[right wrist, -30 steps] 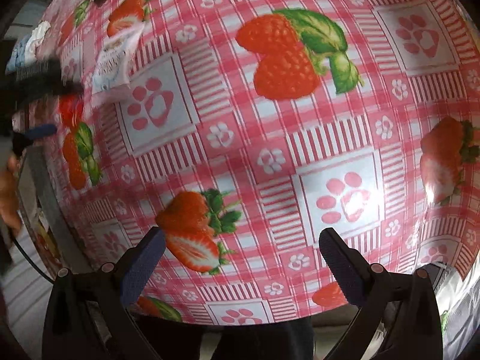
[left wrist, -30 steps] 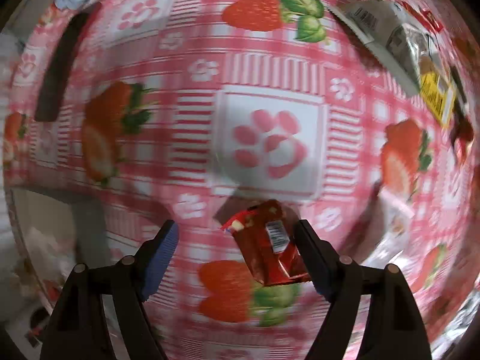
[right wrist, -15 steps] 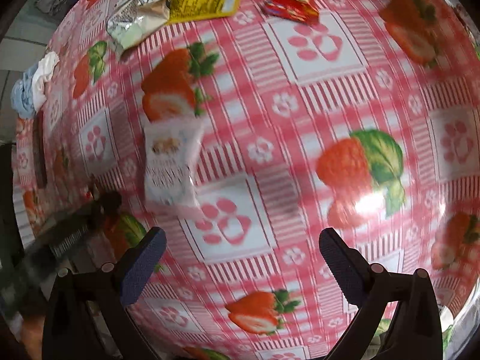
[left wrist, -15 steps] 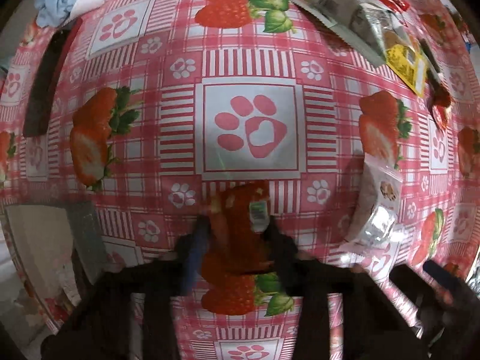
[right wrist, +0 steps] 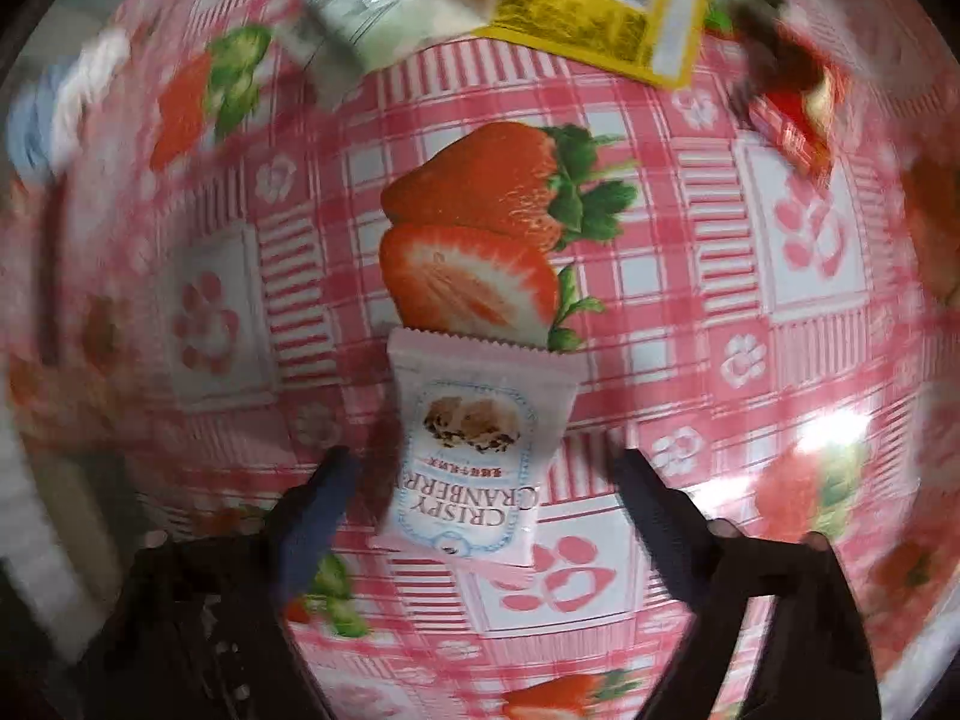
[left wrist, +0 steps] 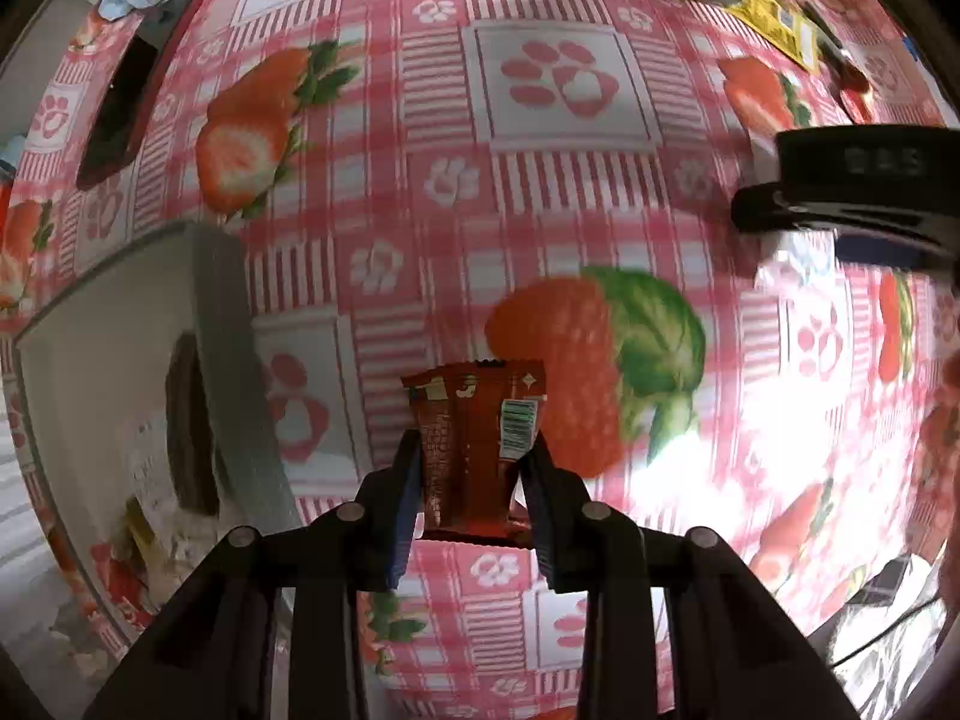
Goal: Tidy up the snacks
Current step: 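Grasp another red packet with the left tool while the right tool grasps a Crispy Cranberry packet, then carry the red packet and Crispy Cranberry packet over the tray with both tools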
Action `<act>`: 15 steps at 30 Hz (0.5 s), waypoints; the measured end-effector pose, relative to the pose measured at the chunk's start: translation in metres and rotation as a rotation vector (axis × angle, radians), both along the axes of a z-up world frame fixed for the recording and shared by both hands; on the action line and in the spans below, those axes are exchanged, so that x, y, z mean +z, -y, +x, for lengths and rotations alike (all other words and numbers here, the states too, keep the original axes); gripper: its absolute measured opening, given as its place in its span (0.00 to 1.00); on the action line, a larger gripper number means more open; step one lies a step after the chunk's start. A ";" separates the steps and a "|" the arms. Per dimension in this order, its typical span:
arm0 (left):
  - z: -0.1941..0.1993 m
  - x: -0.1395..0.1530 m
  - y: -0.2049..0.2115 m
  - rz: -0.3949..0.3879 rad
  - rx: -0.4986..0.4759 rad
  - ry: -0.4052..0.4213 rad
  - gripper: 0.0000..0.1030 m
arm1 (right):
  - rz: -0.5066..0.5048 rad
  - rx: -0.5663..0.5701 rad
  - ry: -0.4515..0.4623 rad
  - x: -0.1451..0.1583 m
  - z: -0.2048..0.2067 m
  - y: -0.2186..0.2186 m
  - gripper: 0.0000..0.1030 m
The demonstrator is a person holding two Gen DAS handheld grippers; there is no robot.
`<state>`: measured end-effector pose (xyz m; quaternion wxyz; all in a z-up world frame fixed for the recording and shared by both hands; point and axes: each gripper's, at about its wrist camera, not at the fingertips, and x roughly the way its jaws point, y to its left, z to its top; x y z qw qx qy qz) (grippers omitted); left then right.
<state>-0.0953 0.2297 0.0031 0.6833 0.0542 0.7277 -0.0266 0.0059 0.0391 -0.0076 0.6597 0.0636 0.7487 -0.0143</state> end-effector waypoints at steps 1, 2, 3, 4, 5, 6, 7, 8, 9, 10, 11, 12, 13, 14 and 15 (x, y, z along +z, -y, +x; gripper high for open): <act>-0.007 -0.001 -0.002 -0.002 -0.003 -0.002 0.34 | -0.020 0.024 0.004 0.001 0.001 -0.005 0.77; -0.012 -0.001 -0.004 -0.003 -0.013 -0.005 0.34 | -0.035 0.054 0.017 0.003 0.000 -0.010 0.69; -0.015 -0.001 -0.005 -0.004 -0.021 -0.006 0.35 | -0.032 0.075 0.031 0.006 -0.002 -0.013 0.54; -0.025 -0.002 -0.006 -0.007 -0.028 -0.007 0.34 | -0.029 0.097 0.040 0.010 -0.003 -0.015 0.45; -0.034 -0.003 -0.004 -0.013 -0.035 -0.008 0.34 | -0.009 0.110 0.038 0.012 -0.004 -0.016 0.43; -0.042 -0.004 -0.004 -0.021 -0.042 -0.012 0.34 | 0.032 0.105 0.023 0.013 -0.008 -0.015 0.43; -0.049 -0.004 -0.003 -0.030 -0.047 -0.015 0.34 | 0.058 0.099 0.020 0.015 -0.012 -0.014 0.43; -0.055 -0.004 -0.001 -0.037 -0.051 -0.018 0.34 | 0.078 0.096 0.015 0.016 -0.018 -0.013 0.43; -0.062 -0.004 -0.002 -0.046 -0.056 -0.023 0.34 | 0.098 0.090 0.008 0.017 -0.026 -0.012 0.43; -0.067 -0.005 -0.001 -0.051 -0.060 -0.027 0.34 | 0.120 0.081 -0.002 0.017 -0.034 -0.011 0.43; -0.073 -0.004 -0.004 -0.059 -0.065 -0.029 0.33 | 0.150 0.066 -0.018 0.016 -0.045 -0.011 0.43; -0.081 -0.003 -0.009 -0.066 -0.070 -0.028 0.32 | 0.163 0.058 -0.031 0.016 -0.052 -0.010 0.43; -0.087 -0.003 -0.011 -0.074 -0.073 -0.027 0.31 | 0.167 0.053 -0.039 0.016 -0.058 -0.010 0.43; -0.094 0.000 -0.014 -0.086 -0.074 -0.026 0.31 | 0.172 0.046 -0.050 0.016 -0.067 -0.009 0.43; -0.101 0.003 -0.017 -0.098 -0.073 -0.024 0.31 | 0.183 0.032 -0.063 0.017 -0.076 -0.009 0.43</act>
